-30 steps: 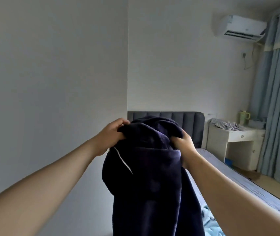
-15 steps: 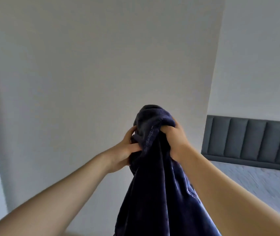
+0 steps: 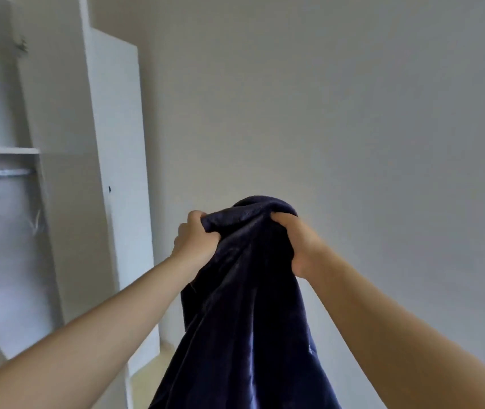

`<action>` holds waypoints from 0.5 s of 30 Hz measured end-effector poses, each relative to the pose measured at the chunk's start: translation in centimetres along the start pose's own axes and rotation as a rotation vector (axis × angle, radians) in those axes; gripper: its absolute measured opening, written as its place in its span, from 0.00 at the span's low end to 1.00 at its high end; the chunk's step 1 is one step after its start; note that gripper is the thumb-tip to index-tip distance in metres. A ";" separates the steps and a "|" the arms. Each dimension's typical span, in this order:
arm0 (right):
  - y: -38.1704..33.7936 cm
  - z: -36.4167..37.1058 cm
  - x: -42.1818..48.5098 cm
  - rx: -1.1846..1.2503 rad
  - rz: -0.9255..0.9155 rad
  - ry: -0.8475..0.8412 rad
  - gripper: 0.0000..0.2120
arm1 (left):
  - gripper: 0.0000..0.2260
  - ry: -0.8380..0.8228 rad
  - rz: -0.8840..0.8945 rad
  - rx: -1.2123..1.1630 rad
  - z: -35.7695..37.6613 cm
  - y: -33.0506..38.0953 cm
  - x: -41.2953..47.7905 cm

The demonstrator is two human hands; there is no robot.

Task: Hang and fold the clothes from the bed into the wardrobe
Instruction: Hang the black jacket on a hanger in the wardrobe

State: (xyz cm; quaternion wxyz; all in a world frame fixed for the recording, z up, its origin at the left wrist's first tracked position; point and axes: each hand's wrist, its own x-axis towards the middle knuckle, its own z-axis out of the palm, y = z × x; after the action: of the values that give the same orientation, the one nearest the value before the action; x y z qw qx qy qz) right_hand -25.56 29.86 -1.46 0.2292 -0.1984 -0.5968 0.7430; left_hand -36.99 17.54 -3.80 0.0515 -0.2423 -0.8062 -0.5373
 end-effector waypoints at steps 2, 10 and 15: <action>0.7 3.5 1.5 0.022 0.057 0.034 0.16 | 0.15 0.198 -0.031 0.165 -2.6 -1.9 0.2; 3.0 15.1 4.8 0.325 0.189 -0.163 0.10 | 0.17 -0.248 -0.044 -0.074 -10.9 -8.3 -0.9; 3.3 20.3 5.7 0.407 0.347 -0.225 0.09 | 0.40 -0.229 -0.091 0.217 -12.9 -11.5 -1.3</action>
State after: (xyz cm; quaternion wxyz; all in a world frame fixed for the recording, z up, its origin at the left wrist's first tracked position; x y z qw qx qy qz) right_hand -42.12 16.41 -0.53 0.0660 -0.1637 -0.4144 0.8928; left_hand -43.21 2.11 -8.54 -0.0391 -0.2584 -0.8702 -0.4176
